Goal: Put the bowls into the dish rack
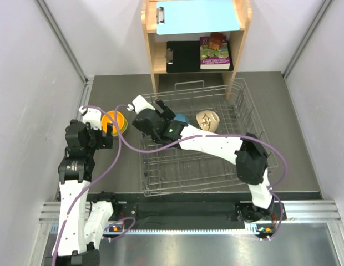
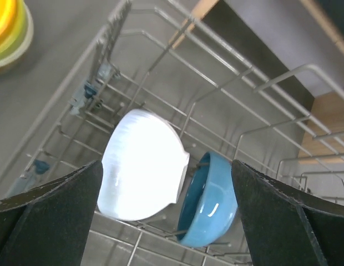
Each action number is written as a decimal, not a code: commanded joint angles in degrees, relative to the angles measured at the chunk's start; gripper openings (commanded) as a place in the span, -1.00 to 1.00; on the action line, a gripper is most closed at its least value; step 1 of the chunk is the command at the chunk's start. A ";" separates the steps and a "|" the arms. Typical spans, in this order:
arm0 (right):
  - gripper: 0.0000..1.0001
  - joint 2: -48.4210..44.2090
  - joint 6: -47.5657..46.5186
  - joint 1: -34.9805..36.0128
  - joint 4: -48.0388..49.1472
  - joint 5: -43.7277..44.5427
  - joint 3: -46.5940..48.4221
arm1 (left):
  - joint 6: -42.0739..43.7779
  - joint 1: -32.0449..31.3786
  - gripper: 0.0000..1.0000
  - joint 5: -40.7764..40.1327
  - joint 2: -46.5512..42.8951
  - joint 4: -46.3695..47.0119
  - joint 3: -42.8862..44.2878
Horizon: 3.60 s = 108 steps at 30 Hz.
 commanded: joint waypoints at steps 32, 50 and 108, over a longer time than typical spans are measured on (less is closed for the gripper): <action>0.97 -23.59 -3.21 -13.40 4.81 -3.52 -5.69 | 8.73 4.14 0.98 -0.95 39.16 24.62 4.73; 0.96 -21.58 -2.33 -14.02 4.11 -5.02 -5.61 | 8.03 7.13 0.19 8.63 50.25 27.09 9.66; 0.99 -16.39 31.07 -21.59 10.87 -88.25 -9.65 | 0.56 4.15 -1.00 50.12 15.53 16.72 12.12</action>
